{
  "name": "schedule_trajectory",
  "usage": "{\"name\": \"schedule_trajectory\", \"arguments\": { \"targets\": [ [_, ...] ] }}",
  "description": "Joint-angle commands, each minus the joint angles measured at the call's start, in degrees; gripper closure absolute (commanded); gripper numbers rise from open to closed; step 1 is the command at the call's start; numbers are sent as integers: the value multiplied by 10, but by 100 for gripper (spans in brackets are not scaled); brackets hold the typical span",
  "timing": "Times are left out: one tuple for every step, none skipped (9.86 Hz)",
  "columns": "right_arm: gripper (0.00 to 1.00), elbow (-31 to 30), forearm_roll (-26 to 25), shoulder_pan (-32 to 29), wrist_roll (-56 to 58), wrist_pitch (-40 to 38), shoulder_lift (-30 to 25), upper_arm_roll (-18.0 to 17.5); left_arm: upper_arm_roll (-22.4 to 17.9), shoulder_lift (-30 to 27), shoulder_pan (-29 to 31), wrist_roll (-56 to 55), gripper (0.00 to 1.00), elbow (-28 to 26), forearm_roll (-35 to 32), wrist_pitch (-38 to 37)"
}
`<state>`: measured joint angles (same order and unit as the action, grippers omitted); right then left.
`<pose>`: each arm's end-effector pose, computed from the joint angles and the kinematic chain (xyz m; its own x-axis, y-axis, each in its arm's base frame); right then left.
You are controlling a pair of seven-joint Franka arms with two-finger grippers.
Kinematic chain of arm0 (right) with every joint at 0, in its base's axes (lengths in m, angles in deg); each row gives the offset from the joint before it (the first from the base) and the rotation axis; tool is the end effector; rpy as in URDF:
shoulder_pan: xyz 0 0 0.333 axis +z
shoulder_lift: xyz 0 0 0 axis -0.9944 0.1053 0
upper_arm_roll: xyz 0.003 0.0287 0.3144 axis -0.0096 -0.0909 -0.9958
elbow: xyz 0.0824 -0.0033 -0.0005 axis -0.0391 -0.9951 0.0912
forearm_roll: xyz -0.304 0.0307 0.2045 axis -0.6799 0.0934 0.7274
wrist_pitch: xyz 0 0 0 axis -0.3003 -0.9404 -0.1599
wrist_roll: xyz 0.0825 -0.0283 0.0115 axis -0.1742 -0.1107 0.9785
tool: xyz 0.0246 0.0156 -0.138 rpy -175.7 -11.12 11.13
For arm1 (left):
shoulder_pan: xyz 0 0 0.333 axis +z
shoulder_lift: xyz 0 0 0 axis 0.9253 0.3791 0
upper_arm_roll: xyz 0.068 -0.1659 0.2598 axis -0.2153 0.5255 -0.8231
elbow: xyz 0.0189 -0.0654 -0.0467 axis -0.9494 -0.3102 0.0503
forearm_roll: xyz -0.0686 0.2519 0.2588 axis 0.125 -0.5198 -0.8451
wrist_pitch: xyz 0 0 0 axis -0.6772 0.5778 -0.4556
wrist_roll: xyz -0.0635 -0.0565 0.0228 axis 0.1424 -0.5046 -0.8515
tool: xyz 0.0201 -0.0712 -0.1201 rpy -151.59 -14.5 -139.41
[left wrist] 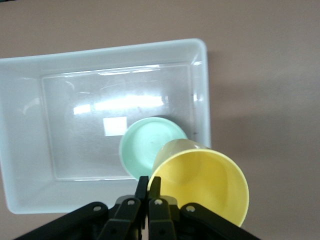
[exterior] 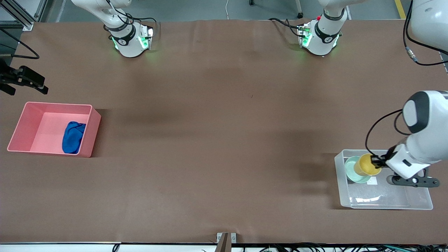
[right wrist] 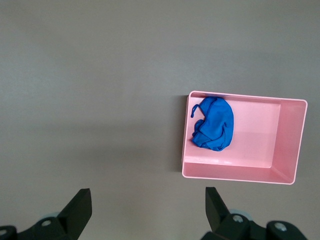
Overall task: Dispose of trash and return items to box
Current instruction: 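Carry the yellow cup into the clear box and set it in the bowl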
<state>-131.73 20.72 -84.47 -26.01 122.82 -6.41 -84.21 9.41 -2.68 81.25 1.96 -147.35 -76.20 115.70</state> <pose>0.5190 -0.0241 0.6107 0.9997 0.0231 0.0126 0.0230 -0.9997 0.0071 0.6915 0.0385 0.3666 0.9923 -0.1161 0.0438 -0.1129 -0.9911 -0.0701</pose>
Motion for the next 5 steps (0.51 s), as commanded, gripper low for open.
{"name": "schedule_trajectory", "arguments": {
  "targets": [
    [0, -8, 0, 2, -9, -1, -7, 1, 5, 52, 28, 31, 99, 11, -8, 21],
    [0, -8, 0, 2, -9, -2, -7, 1, 6, 64, 39, 31, 99, 9, 6, 33],
    [0, -8, 0, 2, -9, -2, -7, 1, 6, 74, 40, 31, 99, 7, 14, 40],
    [0, -8, 0, 2, -9, -2, -7, 1, 6, 85, 40, 31, 99, 5, 15, 41],
    [0, -8, 0, 2, -9, -1, -6, 1, 6, 95, 44, 31, 99, 5, 15, 41]
  ]
}}
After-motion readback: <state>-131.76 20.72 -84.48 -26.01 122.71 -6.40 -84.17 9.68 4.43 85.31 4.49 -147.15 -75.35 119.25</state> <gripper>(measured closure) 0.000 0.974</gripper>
